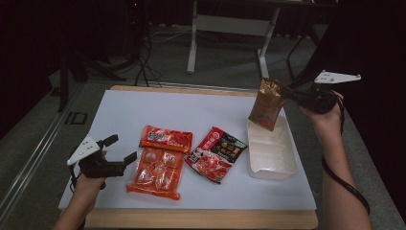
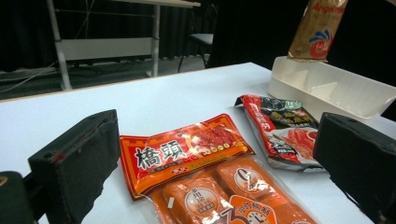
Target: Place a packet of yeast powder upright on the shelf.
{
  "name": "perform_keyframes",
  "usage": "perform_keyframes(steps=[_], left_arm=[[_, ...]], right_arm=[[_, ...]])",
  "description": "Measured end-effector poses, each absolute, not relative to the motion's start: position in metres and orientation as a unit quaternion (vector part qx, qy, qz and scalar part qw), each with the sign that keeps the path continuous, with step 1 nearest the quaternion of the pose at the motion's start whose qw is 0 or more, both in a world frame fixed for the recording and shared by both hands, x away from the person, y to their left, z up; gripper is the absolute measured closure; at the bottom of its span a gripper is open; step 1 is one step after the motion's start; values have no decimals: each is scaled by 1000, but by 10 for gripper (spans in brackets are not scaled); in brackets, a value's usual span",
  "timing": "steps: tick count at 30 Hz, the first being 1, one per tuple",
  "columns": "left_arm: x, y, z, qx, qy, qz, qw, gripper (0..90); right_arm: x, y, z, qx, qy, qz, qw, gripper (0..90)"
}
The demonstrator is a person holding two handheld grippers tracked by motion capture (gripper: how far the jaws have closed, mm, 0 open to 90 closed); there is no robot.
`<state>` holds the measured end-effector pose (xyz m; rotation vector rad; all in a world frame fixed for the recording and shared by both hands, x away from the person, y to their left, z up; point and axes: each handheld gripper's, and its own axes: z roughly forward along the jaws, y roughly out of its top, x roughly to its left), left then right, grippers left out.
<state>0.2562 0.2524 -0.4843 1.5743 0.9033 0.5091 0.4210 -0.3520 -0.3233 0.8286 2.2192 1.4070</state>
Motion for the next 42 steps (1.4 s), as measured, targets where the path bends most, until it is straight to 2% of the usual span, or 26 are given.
perform_keyframes(steps=[19, 26, 33, 42], left_arm=[[258, 252, -492, 677, 390, 211, 587, 13], [259, 254, -493, 674, 394, 208, 589, 13], [259, 254, -495, 675, 393, 206, 590, 13], [260, 253, -498, 685, 389, 203, 581, 13]], right_arm=[[452, -358, -352, 319, 806, 446, 224, 888], [458, -354, -360, 304, 812, 453, 205, 882], [462, -347, -370, 285, 816, 477, 159, 872], [466, -345, -393, 301, 812, 479, 144, 878]])
